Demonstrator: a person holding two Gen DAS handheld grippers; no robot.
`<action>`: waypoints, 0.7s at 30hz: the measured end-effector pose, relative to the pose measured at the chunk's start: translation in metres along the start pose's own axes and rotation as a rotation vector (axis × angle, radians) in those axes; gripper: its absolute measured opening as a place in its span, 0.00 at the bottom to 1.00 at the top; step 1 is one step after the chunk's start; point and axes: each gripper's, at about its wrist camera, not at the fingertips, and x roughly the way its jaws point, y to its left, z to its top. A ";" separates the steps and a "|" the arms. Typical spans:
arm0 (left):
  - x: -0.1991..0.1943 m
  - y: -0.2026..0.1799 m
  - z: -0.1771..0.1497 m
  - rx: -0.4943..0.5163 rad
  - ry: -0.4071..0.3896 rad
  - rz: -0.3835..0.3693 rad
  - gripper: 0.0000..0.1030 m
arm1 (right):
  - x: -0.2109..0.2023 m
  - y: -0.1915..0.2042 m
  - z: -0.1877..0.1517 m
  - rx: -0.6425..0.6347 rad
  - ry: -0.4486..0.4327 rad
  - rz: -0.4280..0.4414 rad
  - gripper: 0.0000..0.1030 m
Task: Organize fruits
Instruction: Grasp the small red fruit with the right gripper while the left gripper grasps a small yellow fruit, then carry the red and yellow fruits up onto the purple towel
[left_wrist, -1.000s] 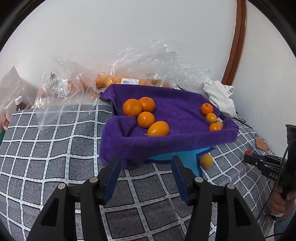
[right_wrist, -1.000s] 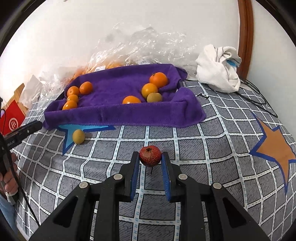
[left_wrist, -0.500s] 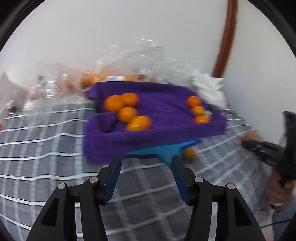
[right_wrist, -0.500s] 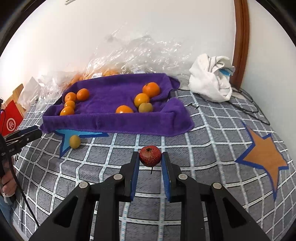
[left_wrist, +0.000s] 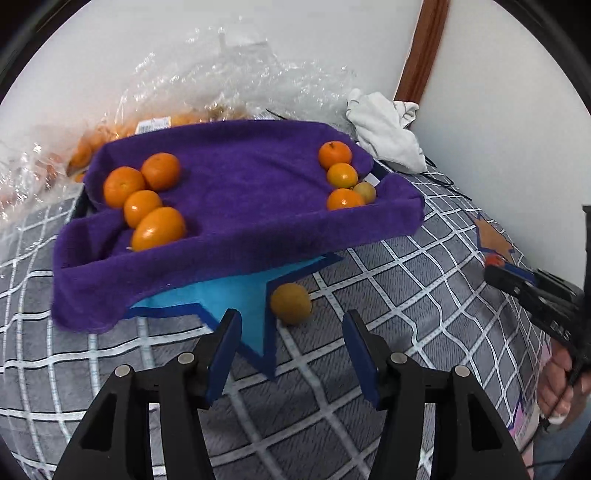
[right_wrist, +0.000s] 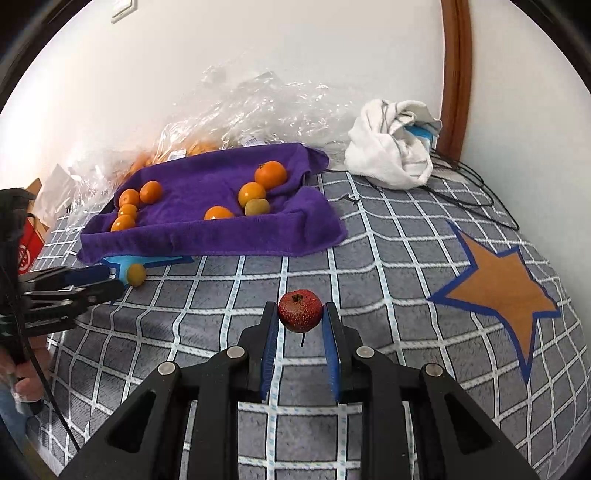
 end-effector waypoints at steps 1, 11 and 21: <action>0.002 0.000 0.001 -0.006 -0.003 0.007 0.48 | -0.001 -0.001 -0.001 0.000 -0.002 0.001 0.23; 0.006 0.004 0.004 -0.063 -0.044 0.034 0.24 | 0.001 -0.005 -0.003 0.005 0.008 -0.004 0.23; -0.042 0.036 0.010 -0.103 -0.137 0.119 0.24 | 0.004 0.012 0.014 -0.039 -0.021 -0.002 0.23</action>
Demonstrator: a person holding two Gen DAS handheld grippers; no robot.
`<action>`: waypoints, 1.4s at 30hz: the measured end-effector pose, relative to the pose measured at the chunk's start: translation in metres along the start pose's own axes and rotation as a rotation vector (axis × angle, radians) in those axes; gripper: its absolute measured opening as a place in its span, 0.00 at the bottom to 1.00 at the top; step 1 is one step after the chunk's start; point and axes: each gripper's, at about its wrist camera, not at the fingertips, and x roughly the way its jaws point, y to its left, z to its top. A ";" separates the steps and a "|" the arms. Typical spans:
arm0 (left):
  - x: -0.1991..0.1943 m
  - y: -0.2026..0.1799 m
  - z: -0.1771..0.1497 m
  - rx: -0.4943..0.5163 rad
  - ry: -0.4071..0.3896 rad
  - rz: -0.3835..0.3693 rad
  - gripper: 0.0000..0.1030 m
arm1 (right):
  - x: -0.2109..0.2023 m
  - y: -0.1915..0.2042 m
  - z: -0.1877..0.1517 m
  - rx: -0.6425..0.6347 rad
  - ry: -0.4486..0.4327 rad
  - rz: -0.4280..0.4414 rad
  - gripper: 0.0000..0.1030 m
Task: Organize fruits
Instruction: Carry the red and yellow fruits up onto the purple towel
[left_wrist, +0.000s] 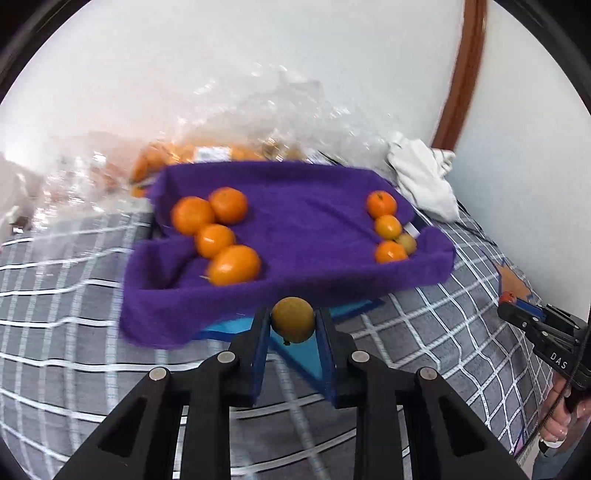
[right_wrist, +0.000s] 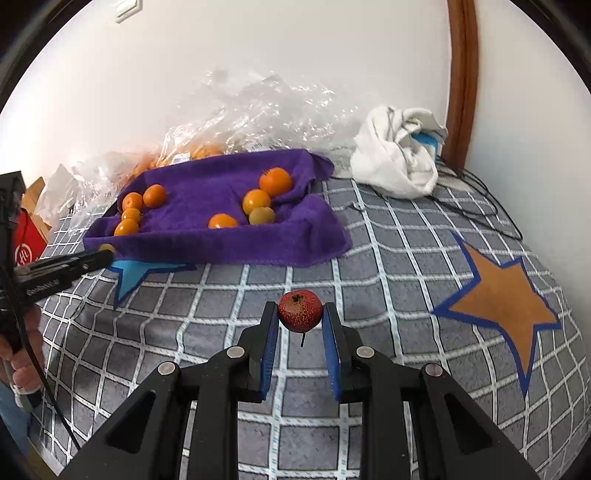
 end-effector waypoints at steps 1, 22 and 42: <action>-0.004 0.004 0.000 -0.008 -0.010 0.004 0.24 | 0.001 0.002 0.003 -0.006 -0.001 0.002 0.23; -0.019 0.039 0.048 -0.133 -0.039 0.067 0.24 | 0.006 0.022 0.076 -0.026 -0.061 0.031 0.23; 0.009 0.073 0.105 -0.240 -0.065 0.076 0.24 | 0.066 0.035 0.148 0.025 -0.071 0.122 0.23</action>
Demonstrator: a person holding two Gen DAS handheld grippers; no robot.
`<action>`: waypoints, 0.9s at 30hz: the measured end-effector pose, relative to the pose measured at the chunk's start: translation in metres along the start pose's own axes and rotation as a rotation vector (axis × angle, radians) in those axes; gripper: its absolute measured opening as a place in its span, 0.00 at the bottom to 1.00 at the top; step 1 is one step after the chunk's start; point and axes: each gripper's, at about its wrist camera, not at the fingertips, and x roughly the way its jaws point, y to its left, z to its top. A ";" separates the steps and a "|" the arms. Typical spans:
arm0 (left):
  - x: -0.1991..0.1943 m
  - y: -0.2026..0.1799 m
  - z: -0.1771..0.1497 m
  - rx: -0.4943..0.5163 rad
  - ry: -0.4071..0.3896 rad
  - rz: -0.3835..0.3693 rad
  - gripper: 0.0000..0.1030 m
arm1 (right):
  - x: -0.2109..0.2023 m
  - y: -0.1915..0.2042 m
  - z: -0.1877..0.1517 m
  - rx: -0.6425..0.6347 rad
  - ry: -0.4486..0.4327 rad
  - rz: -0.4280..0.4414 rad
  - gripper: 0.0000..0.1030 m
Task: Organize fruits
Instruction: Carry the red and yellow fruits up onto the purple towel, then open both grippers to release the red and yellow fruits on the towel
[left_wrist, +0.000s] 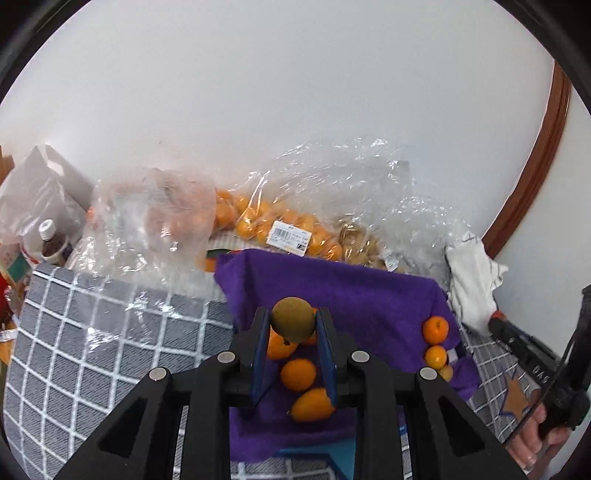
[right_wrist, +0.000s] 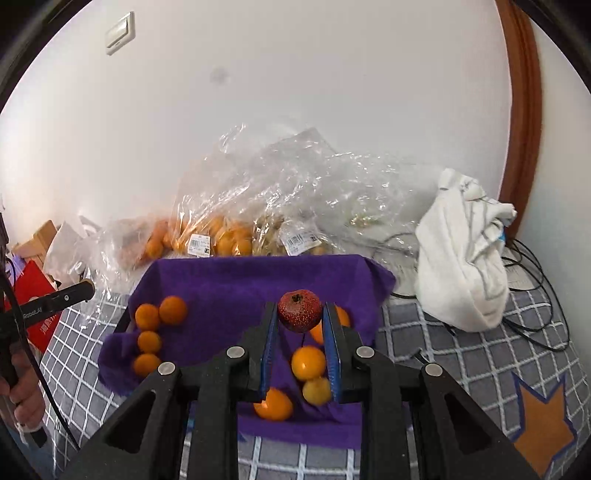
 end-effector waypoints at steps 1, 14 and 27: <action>0.003 0.001 0.001 -0.008 0.002 -0.004 0.24 | 0.004 0.000 -0.001 0.004 0.006 0.014 0.23; 0.035 0.013 -0.002 -0.025 0.069 0.007 0.24 | 0.063 0.021 -0.037 -0.111 0.174 0.097 0.23; 0.057 0.005 -0.010 -0.010 0.148 -0.049 0.24 | 0.089 0.026 -0.054 -0.149 0.271 0.069 0.23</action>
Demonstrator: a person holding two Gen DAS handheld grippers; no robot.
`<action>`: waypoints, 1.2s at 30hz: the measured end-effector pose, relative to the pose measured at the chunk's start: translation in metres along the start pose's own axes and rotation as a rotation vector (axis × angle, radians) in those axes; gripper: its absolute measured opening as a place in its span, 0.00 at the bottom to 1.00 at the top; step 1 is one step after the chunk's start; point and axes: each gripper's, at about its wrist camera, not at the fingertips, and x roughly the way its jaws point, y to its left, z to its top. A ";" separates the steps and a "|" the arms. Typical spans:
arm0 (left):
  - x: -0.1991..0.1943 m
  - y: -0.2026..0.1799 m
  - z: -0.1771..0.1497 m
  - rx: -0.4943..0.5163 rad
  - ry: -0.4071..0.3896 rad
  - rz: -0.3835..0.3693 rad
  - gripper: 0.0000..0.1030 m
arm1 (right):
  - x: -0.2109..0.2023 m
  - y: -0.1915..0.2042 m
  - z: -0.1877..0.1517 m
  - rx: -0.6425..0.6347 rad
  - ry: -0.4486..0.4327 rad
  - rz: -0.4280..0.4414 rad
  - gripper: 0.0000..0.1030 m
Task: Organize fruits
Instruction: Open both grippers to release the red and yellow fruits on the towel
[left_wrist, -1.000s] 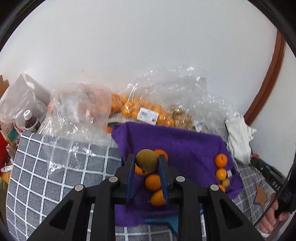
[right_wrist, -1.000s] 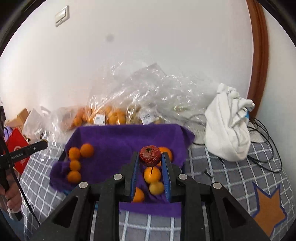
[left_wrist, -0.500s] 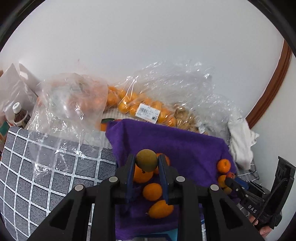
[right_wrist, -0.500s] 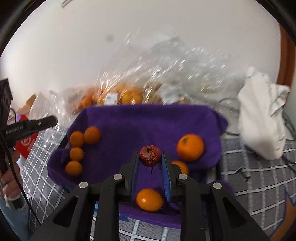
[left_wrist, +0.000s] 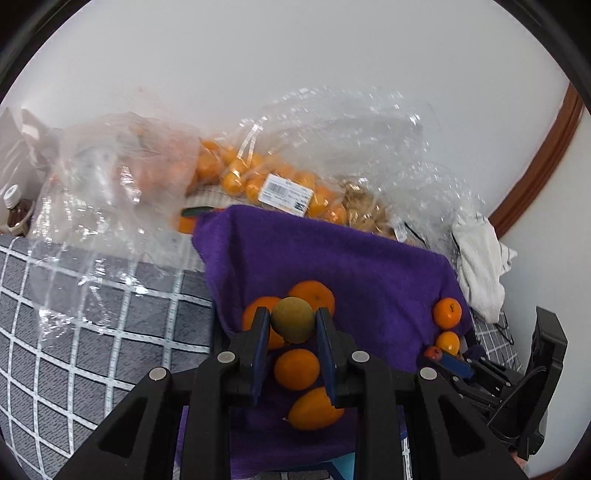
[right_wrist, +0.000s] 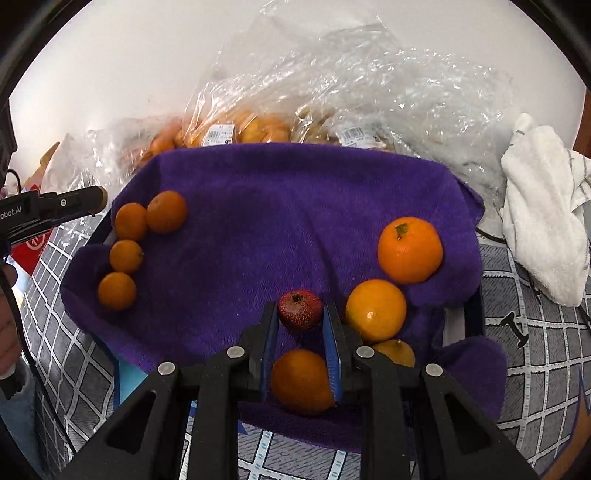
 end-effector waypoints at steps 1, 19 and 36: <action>0.003 -0.002 -0.001 0.007 0.009 -0.003 0.24 | 0.000 0.000 -0.001 -0.002 -0.002 -0.002 0.23; 0.043 -0.049 -0.012 0.125 0.108 0.059 0.24 | -0.030 -0.017 -0.007 0.021 -0.071 0.032 0.30; 0.057 -0.065 -0.019 0.222 0.106 0.178 0.24 | -0.041 -0.033 -0.006 0.073 -0.112 0.017 0.30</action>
